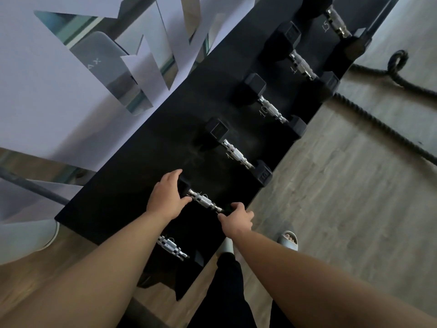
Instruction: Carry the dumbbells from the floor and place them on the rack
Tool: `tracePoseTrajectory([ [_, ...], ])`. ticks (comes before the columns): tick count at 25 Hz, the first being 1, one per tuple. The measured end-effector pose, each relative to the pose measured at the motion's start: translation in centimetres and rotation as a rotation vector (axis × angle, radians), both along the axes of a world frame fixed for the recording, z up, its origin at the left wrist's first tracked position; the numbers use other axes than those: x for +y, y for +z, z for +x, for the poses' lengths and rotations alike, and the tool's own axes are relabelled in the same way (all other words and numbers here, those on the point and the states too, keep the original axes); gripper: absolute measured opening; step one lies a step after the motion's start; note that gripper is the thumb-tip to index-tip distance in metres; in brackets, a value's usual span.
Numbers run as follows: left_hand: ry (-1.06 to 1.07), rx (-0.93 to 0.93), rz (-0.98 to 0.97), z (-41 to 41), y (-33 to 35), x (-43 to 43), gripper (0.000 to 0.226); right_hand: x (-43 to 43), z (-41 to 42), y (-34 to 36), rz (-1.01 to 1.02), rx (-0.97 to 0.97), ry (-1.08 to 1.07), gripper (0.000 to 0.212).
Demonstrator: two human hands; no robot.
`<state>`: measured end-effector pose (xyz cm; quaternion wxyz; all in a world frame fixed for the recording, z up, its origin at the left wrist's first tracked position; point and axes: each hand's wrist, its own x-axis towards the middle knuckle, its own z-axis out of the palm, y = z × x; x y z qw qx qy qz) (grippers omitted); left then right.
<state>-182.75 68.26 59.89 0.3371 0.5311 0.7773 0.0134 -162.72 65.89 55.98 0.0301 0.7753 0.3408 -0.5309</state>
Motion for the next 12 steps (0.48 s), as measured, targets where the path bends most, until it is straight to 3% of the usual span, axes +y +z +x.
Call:
tracePoseTrajectory([
  [6,-0.071,-0.022,0.008,-0.1,-0.4,1.6,0.076,-0.7,0.5,-0.1,0.021,-0.003,0.042,0.054],
  [12,-0.126,-0.016,-0.058,-0.3,0.1,2.1,0.079,0.0,1.9,1.1,0.006,0.028,0.173,0.064],
])
